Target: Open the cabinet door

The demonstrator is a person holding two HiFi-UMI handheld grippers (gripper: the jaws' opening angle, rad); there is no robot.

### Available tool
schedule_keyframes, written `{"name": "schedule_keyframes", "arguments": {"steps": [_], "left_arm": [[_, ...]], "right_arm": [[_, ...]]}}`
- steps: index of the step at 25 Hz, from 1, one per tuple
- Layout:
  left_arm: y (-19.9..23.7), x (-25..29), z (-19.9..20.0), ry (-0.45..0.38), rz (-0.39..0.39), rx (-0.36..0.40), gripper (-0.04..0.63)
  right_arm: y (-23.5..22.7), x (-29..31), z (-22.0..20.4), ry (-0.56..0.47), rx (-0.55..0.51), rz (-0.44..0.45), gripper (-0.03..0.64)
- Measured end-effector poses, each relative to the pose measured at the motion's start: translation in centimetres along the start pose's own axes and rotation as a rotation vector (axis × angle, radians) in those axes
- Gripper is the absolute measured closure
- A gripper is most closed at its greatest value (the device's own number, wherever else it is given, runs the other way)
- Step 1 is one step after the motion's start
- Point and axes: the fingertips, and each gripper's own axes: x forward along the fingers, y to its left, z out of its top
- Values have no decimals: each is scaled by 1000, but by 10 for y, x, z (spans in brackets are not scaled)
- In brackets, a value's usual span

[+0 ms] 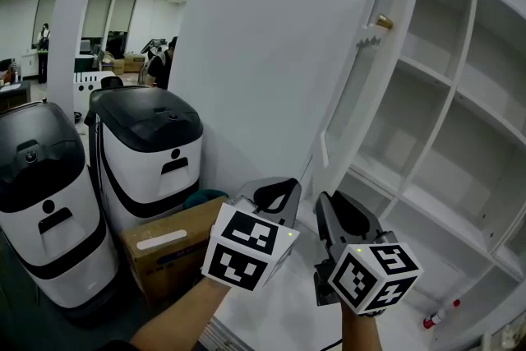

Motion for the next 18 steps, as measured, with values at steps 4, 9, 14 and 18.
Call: {"name": "schedule_keyframes", "arguments": {"steps": [4, 9, 14, 18], "left_arm": [[10, -8, 2, -2, 24, 4, 584], [25, -17, 0, -1, 55, 7, 584], [38, -26, 2, -1, 76, 16, 584], [52, -34, 2, 0, 104, 32, 584]], "right_arm": [[12, 8, 2, -10, -22, 10, 540], [26, 21, 2, -14, -37, 40, 540], [41, 35, 3, -24, -47, 66, 541], [55, 48, 3, -39, -59, 80, 541]]}}
